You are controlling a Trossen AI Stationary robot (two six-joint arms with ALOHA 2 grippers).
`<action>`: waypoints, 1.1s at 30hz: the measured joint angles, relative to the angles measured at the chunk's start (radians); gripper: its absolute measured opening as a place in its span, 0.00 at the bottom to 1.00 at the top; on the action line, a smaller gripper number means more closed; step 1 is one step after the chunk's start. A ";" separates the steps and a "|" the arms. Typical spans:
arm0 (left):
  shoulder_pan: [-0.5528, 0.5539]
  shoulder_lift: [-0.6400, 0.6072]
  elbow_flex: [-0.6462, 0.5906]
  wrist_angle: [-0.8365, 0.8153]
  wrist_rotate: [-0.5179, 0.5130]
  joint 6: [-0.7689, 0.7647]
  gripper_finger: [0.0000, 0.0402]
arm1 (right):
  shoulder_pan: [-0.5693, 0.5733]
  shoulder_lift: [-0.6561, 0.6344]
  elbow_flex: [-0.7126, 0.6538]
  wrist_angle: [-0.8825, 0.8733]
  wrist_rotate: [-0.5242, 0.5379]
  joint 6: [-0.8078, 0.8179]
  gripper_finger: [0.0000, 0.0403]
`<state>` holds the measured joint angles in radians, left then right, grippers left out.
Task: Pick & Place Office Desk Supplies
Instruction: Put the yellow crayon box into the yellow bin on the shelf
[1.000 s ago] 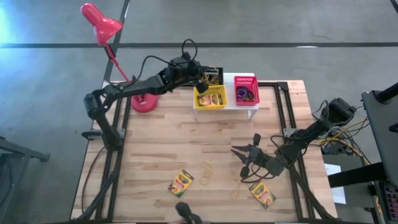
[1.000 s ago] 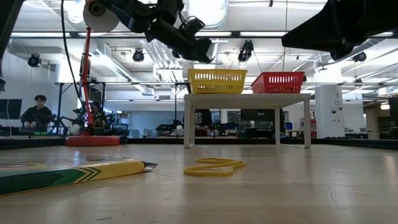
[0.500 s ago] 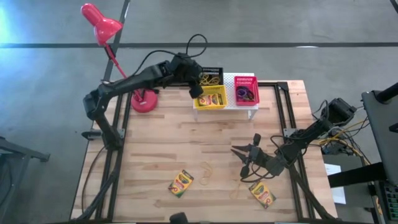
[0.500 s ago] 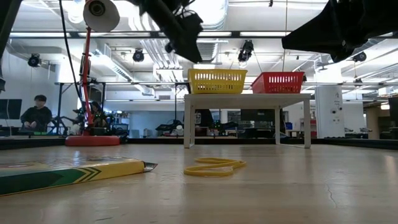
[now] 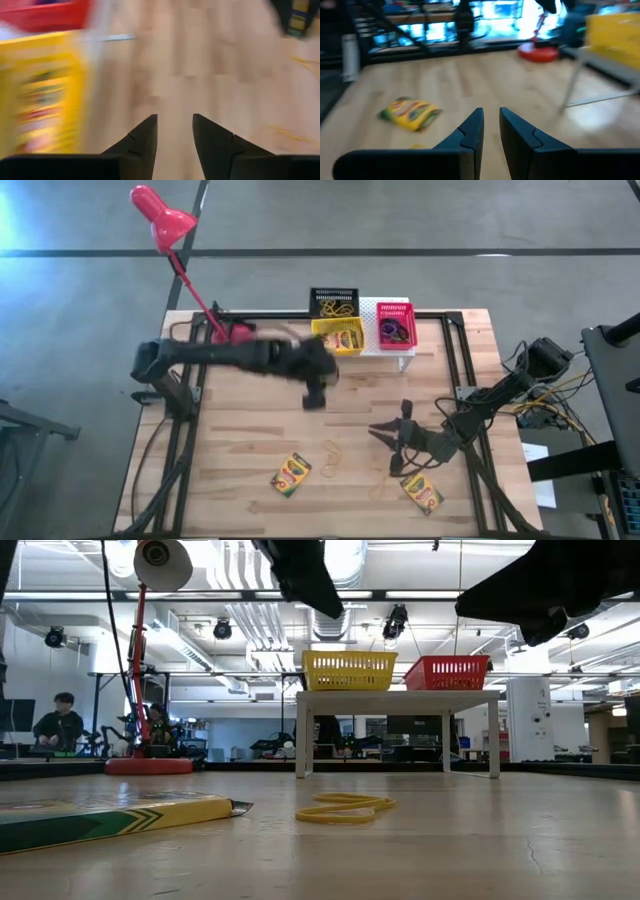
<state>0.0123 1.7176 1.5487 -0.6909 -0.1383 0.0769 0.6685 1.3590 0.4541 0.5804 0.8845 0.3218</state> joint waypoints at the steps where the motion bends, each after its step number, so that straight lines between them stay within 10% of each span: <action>1: -0.035 0.000 -0.036 0.045 0.000 0.000 0.31 | 0.000 0.000 0.000 -0.001 -0.040 0.009 0.14; 8: -0.224 0.000 -0.319 0.450 -0.001 -0.011 0.31 | 0.001 0.000 0.001 -0.116 -0.306 0.174 0.16; 20: -0.291 0.001 -0.624 0.854 -0.010 -0.215 0.31 | 0.080 0.001 0.205 -0.882 -0.951 0.821 0.27; 33: -0.289 0.001 -0.634 0.894 -0.072 -0.244 0.31 | 0.314 0.000 0.229 -0.885 -0.838 1.029 0.14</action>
<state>-0.2764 1.7184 0.9142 0.2034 -0.2104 -0.1673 0.9823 1.3594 0.6829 -0.3046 0.0465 1.3510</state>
